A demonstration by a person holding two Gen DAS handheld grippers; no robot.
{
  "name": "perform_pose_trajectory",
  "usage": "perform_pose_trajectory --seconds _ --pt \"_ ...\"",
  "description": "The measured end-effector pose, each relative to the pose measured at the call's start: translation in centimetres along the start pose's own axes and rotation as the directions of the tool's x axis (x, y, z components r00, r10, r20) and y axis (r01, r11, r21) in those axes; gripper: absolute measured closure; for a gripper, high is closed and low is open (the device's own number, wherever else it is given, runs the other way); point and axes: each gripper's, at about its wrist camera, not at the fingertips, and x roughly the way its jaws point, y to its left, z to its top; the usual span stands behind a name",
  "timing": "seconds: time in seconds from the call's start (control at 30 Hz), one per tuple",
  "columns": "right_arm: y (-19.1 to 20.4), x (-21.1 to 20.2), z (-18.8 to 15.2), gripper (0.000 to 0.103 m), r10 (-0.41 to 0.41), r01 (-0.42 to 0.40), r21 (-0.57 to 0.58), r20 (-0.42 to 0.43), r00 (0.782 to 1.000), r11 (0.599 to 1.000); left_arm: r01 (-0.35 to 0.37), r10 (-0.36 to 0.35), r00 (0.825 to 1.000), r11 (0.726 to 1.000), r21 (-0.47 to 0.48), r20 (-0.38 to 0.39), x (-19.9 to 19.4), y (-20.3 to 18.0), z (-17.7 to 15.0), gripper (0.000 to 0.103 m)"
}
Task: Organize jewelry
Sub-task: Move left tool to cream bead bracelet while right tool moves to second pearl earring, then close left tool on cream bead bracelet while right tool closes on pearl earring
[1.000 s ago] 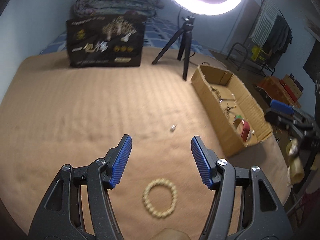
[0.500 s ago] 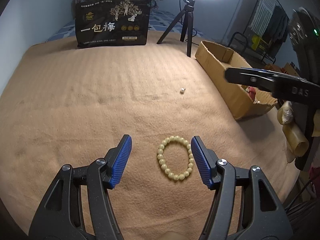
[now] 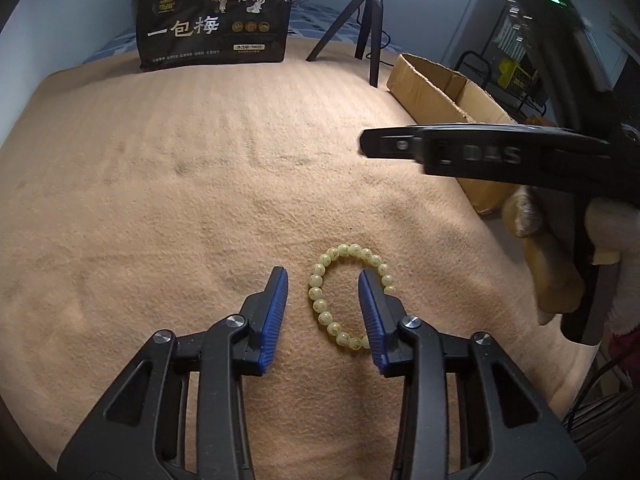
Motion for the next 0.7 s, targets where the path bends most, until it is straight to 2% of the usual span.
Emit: perform_pose_trajectory --seconds 0.2,0.37,0.7 --pt "-0.1 1.7 0.6 0.056 -0.055 0.056 0.025 -0.036 0.998 0.998 0.002 -0.002 1.000 1.000 0.012 -0.009 0.9 -0.1 0.1 0.072" --pt "-0.5 2.8 0.9 0.056 -0.082 0.085 0.043 -0.050 0.995 0.995 -0.005 0.005 1.000 1.000 0.025 -0.017 1.5 -0.2 -0.1 0.073" --pt "-0.9 4.3 1.1 0.059 -0.119 0.122 0.047 -0.075 0.990 0.991 -0.016 0.017 1.000 0.999 0.042 -0.008 1.9 0.1 -0.4 0.085"
